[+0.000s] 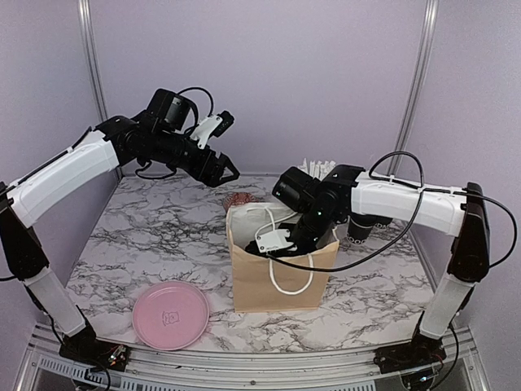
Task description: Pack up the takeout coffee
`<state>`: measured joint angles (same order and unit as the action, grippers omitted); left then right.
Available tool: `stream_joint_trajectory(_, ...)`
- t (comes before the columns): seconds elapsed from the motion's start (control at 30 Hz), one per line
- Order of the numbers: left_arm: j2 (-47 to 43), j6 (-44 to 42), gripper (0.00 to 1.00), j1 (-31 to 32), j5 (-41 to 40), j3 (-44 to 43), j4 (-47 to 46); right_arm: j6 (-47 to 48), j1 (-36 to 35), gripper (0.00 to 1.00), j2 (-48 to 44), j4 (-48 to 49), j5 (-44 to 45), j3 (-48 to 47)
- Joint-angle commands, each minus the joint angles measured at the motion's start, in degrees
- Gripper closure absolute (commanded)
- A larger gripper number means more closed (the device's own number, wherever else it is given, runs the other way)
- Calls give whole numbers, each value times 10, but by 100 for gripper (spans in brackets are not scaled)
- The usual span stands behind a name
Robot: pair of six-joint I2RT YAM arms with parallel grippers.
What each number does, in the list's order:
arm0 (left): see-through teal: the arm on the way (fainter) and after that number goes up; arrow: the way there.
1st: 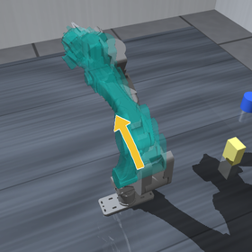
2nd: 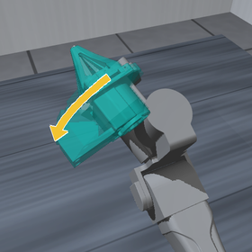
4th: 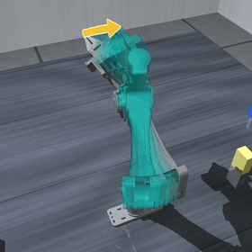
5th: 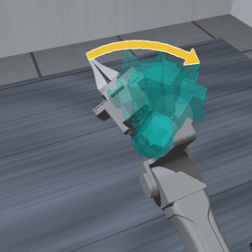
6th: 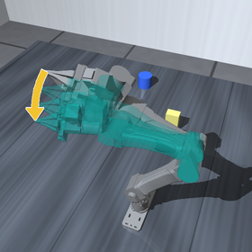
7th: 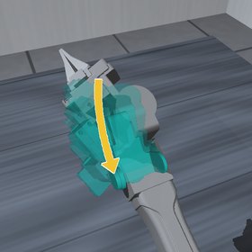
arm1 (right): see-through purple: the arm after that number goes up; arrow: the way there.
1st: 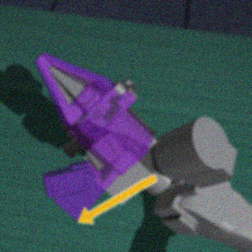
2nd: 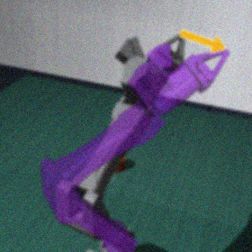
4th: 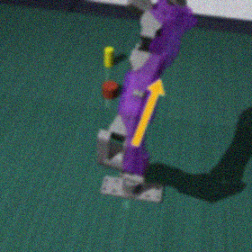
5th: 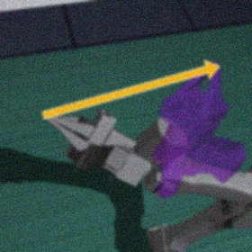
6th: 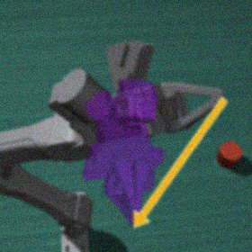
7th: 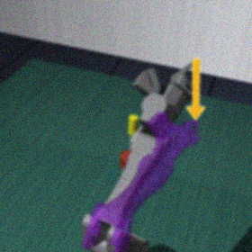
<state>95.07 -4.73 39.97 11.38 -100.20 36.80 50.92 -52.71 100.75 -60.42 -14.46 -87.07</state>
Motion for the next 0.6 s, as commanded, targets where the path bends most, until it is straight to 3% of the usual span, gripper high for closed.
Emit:
stream_joint_trajectory(0.0,-38,-12,12,-3,-10,-20,13,-24,2,50,44,-93,23,22)
stream_joint_trajectory(0.27,-64,-17,10,-2,26,8,21,-37,2,29,14,-113,18,-16)
stream_joint_trajectory(0.57,-33,-26,10,6,93,-14,27,-23,3,21,11,-133,7,-73)
